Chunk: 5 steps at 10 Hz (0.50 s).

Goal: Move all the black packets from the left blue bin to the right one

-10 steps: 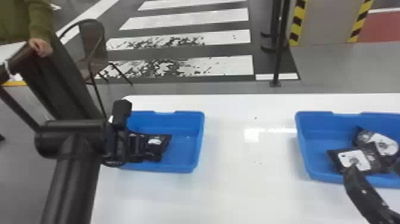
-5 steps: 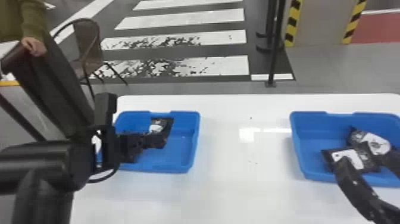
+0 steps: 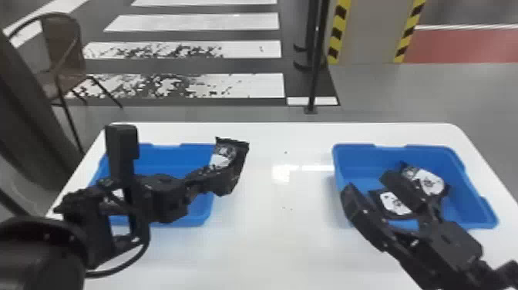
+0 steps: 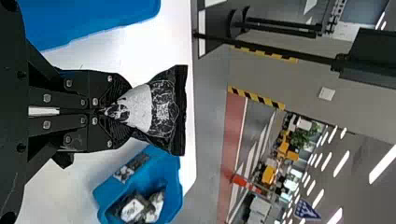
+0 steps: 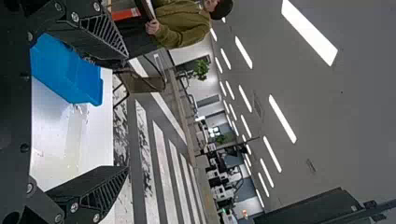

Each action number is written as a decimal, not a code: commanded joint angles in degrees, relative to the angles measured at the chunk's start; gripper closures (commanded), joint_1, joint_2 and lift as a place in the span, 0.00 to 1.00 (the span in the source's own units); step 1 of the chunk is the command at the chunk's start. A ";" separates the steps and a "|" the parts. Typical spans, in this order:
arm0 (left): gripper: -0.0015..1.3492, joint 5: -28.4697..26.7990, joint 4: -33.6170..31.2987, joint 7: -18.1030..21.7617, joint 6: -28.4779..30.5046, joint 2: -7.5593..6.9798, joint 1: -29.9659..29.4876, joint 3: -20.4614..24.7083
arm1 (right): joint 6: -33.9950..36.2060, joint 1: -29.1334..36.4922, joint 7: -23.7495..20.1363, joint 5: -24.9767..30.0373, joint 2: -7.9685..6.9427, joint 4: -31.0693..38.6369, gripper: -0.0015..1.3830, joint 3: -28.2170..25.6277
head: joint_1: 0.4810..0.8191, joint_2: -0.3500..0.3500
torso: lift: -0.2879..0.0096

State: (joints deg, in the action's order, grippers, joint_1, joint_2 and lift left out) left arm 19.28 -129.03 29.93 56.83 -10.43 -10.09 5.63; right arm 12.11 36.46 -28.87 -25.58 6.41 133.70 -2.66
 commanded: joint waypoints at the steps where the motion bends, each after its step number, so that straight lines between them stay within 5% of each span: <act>1: 0.90 2.20 -1.68 0.22 -1.28 0.14 -1.72 -3.34 | 4.19 -3.98 -1.80 -0.92 0.10 -2.15 0.13 0.94 | 0.63 0.53 | 0.50; 5: 0.90 6.55 -1.82 0.22 -2.55 -0.56 -0.45 -11.57 | 8.13 -13.12 -3.38 -6.07 1.50 -9.04 0.13 5.63 | 0.63 0.43 | 0.50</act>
State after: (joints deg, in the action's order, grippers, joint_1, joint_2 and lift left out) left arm 25.37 -130.87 30.15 54.42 -10.89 -10.84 -4.99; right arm 20.00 24.56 -32.27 -30.91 7.75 125.59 2.34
